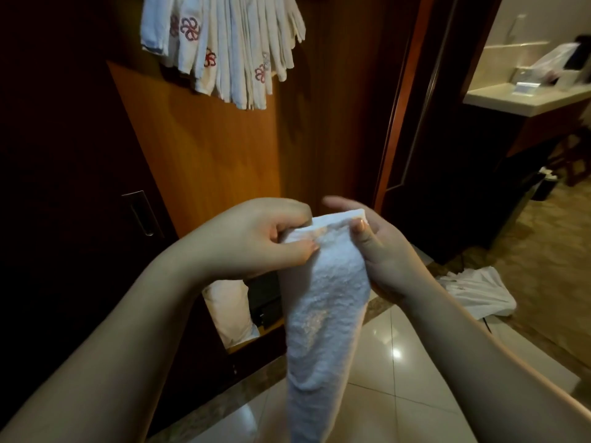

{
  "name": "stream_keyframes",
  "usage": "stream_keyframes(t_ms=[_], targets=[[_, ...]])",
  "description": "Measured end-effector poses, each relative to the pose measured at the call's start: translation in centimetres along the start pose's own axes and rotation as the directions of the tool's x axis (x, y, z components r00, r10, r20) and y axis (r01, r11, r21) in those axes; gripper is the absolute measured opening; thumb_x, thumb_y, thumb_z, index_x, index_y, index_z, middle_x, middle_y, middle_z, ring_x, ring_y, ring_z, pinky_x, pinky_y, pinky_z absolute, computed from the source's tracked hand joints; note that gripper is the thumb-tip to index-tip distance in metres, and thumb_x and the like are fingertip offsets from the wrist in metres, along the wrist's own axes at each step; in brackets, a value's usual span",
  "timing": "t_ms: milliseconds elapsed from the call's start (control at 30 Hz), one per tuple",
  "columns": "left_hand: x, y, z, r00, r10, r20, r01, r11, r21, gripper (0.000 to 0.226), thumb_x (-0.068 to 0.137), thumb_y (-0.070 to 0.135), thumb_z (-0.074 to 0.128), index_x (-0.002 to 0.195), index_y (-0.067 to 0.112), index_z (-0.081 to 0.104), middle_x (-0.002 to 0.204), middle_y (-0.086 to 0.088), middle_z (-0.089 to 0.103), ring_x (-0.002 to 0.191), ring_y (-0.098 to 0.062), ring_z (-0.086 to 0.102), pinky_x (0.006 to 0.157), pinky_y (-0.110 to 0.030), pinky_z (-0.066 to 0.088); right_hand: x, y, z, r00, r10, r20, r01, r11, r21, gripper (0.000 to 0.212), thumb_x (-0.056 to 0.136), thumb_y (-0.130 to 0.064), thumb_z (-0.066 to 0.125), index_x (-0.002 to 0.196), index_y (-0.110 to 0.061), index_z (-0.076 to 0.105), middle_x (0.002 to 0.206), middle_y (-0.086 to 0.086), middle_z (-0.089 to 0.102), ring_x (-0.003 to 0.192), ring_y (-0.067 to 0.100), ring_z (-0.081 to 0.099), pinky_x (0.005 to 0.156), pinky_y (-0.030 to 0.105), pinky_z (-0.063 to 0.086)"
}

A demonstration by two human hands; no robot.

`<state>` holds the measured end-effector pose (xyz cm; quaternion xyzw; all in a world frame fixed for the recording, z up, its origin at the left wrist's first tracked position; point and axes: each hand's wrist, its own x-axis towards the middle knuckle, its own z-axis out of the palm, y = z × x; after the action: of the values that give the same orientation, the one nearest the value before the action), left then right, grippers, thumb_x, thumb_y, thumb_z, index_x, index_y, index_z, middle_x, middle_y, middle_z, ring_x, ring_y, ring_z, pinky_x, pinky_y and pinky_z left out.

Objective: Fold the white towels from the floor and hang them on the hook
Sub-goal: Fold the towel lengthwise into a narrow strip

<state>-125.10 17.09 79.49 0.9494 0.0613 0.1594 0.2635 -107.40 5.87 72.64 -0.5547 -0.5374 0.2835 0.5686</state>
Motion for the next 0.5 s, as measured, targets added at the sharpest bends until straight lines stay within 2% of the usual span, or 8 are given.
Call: stream_keyframes(t_ms=[67, 133, 200, 267, 333, 367, 433, 500], targets=[[0.3, 0.0, -0.2, 0.999, -0.008, 0.042, 0.009, 1.000, -0.015, 0.030, 0.088, 0.031, 0.060, 0.067, 0.010, 0.053, 0.070, -0.004, 0.049, 0.063, -0.017, 0.049, 0.059, -0.038, 0.039, 0.1, 0.0, -0.3, 1.000, -0.014, -0.003, 0.014, 1.000, -0.001, 0.052, 0.066, -0.089, 0.058, 0.096, -0.047, 0.070, 0.093, -0.009, 0.073, 0.083, 0.009, 0.070, 0.069, 0.023, 0.055], [0.5, -0.2, -0.2, 0.998, -0.049, 0.030, 0.051, 0.997, -0.062, 0.028, 0.085, 0.039, 0.062, 0.069, 0.016, 0.055, 0.069, -0.002, 0.051, 0.062, -0.018, 0.051, 0.056, -0.040, 0.040, 0.4, 0.0, -0.5, 1.000, -0.021, -0.017, 0.022, 0.998, 0.052, 0.056, 0.063, -0.091, 0.058, 0.086, -0.040, 0.068, 0.081, -0.005, 0.066, 0.073, 0.014, 0.063, 0.064, 0.028, 0.051], [0.8, -0.5, 0.2, 0.990, -0.123, -0.072, 0.100, 0.960, -0.261, 0.018, 0.080, 0.040, 0.067, 0.074, 0.029, 0.055, 0.071, 0.008, 0.054, 0.063, -0.009, 0.052, 0.052, -0.027, 0.041, 1.2, -0.3, -0.7, 0.999, -0.030, -0.025, 0.031, 0.997, 0.076, 0.061, 0.062, -0.094, 0.053, 0.084, -0.040, 0.066, 0.084, 0.003, 0.062, 0.076, 0.023, 0.061, 0.069, 0.043, 0.048], [1.2, -0.7, 1.3, 0.951, -0.232, -0.205, 0.071, 0.807, -0.587, 0.025, 0.075, 0.029, 0.076, 0.089, 0.032, 0.056, 0.083, 0.014, 0.061, 0.071, -0.003, 0.062, 0.057, -0.018, 0.048, 2.1, -1.0, -1.0, 0.997, -0.058, -0.058, 0.061, 0.997, 0.044, 0.062, 0.063, -0.096, 0.047, 0.084, -0.042, 0.065, 0.085, 0.002, 0.063, 0.078, 0.023, 0.062, 0.071, 0.046, 0.048], [1.4, -1.1, 2.5, 0.899, -0.381, -0.214, 0.081, 0.627, -0.775, 0.045, 0.070, 0.036, 0.080, 0.109, 0.028, 0.059, 0.101, 0.006, 0.070, 0.087, -0.012, 0.072, 0.067, -0.021, 0.056, 3.0, -1.9, -1.1, 0.989, -0.089, -0.114, 0.093, 0.995, 0.028, 0.056, 0.069, -0.093, 0.042, 0.084, -0.044, 0.064, 0.083, -0.004, 0.067, 0.077, 0.015, 0.066, 0.068, 0.038, 0.052], [1.4, -1.1, 3.0, 0.889, -0.425, -0.169, 0.129, 0.587, -0.800, 0.052, 0.069, 0.044, 0.081, 0.115, 0.026, 0.062, 0.109, 0.001, 0.073, 0.096, -0.017, 0.073, 0.072, -0.024, 0.057, 3.5, -2.3, -1.1, 0.983, -0.112, -0.145, 0.113, 0.994, -0.001, 0.053, 0.073, -0.090, 0.039, 0.084, -0.045, 0.063, 0.084, -0.008, 0.069, 0.076, 0.009, 0.067, 0.065, 0.028, 0.054], [1.6, -0.6, 3.3, 0.871, -0.479, -0.110, 0.208, 0.562, -0.800, 0.053, 0.070, 0.057, 0.079, 0.112, 0.025, 0.073, 0.115, -0.005, 0.075, 0.105, -0.024, 0.072, 0.079, -0.029, 0.058, 4.6, -3.1, -1.2, 0.970, -0.160, -0.184, 0.154, 0.987, -0.051, 0.052, 0.079, -0.085, 0.036, 0.084, -0.040, 0.062, 0.080, -0.014, 0.067, 0.069, 0.000, 0.064, 0.060, 0.017, 0.052], [2.2, -0.2, 3.1, 0.827, -0.534, -0.174, 0.182, 0.549, -0.816, 0.046, 0.074, 0.056, 0.077, 0.106, 0.022, 0.077, 0.114, -0.009, 0.075, 0.106, -0.028, 0.072, 0.082, -0.034, 0.059, 5.6, -3.6, -1.4, 0.970, -0.177, -0.167, 0.178, 0.984, -0.008, 0.054, 0.080, -0.083, 0.036, 0.083, -0.036, 0.063, 0.077, -0.012, 0.067, 0.069, 0.002, 0.065, 0.059, 0.016, 0.051]])
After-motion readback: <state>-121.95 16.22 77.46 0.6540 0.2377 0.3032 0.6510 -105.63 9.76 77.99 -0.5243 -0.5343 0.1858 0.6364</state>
